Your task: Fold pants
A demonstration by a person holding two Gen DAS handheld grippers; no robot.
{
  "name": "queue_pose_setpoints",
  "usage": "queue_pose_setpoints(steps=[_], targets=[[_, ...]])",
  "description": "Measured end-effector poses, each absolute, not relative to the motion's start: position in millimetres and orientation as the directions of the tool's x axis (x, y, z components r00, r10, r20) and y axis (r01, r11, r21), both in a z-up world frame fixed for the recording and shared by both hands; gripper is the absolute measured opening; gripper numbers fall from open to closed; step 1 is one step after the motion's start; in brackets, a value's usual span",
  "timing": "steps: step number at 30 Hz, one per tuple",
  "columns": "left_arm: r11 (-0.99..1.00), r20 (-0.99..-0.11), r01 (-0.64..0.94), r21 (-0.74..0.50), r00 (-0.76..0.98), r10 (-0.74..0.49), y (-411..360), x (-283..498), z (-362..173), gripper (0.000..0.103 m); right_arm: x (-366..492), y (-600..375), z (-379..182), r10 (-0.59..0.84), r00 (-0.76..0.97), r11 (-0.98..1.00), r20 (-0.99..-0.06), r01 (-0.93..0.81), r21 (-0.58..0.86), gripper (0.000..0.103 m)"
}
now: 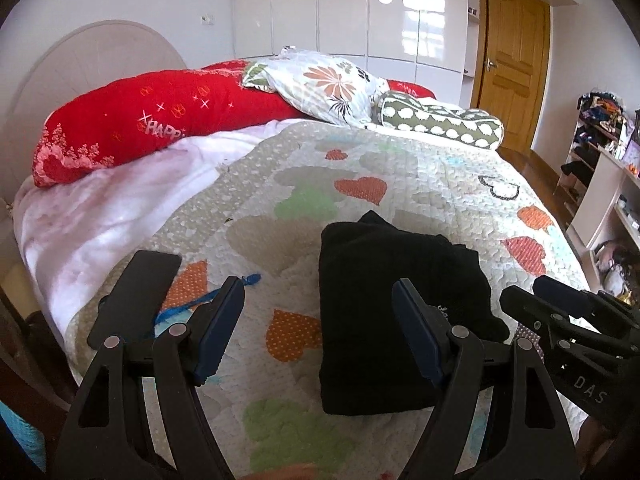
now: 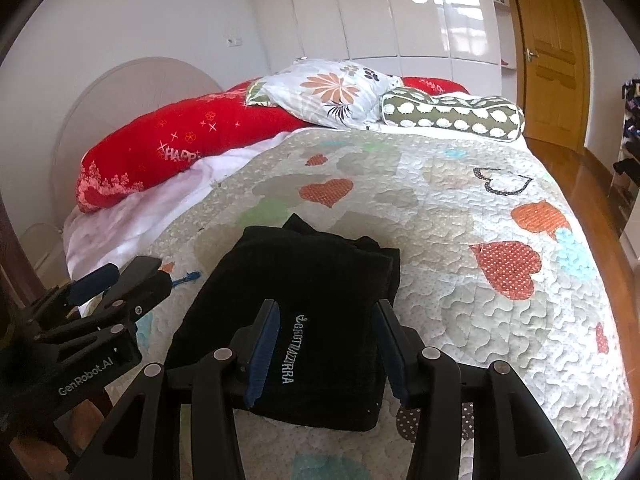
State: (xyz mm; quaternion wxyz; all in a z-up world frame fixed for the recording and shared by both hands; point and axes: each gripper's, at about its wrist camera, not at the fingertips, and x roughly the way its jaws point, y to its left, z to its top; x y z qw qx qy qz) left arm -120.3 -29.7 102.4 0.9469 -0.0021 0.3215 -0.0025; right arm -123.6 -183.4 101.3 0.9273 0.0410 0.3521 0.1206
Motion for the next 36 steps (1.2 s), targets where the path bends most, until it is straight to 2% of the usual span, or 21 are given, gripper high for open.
queue_pose_setpoints(steps=[36], targets=[[1.0, -0.61, 0.012, 0.007, 0.792, -0.005, -36.1, -135.7, 105.1, 0.078, -139.7, -188.5, 107.6, 0.245, 0.726, 0.969, -0.643, -0.195, 0.15, 0.048]])
